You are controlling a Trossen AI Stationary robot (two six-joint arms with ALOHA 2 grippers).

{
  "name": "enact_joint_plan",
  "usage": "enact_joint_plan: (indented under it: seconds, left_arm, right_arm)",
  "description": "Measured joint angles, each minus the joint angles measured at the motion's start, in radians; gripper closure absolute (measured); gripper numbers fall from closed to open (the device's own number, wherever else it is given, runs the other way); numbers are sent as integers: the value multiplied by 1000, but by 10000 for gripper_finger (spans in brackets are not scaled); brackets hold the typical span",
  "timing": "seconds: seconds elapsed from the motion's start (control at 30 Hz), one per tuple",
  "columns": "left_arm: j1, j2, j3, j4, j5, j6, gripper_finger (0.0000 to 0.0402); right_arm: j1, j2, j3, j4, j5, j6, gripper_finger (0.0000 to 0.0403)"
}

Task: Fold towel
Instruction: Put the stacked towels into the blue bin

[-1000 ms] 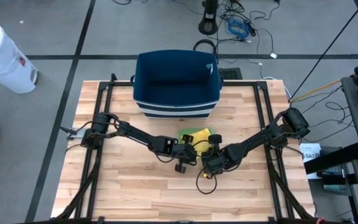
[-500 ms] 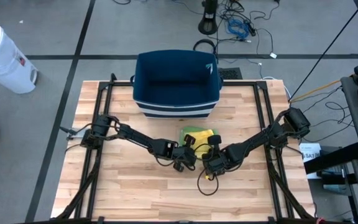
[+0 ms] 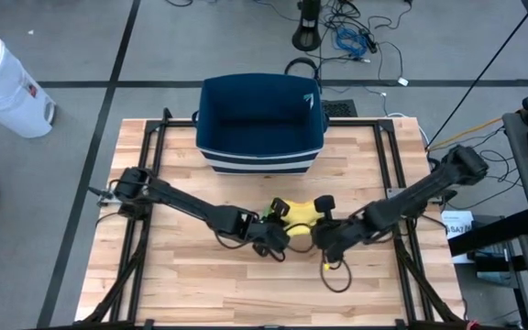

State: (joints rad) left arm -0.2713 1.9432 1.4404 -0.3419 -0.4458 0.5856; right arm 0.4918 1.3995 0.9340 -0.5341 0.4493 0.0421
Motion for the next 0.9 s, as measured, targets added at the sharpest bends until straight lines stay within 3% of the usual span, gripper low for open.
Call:
enact_joint_plan:
  seconds: [0.43,0.77,0.9]
  left_arm:
    - [-52,-93,225,-204,-146,28,389]
    - [-52,-93,399,-343,-232,97,389]
    - [-46,-93,448,-366,-266,136,389]
  right_arm:
    - [27,-275,10,17,8,-139,403]
    - [26,-320,132,-17,36,-282,403]
    - [25,-320,191,-61,99,-319,402]
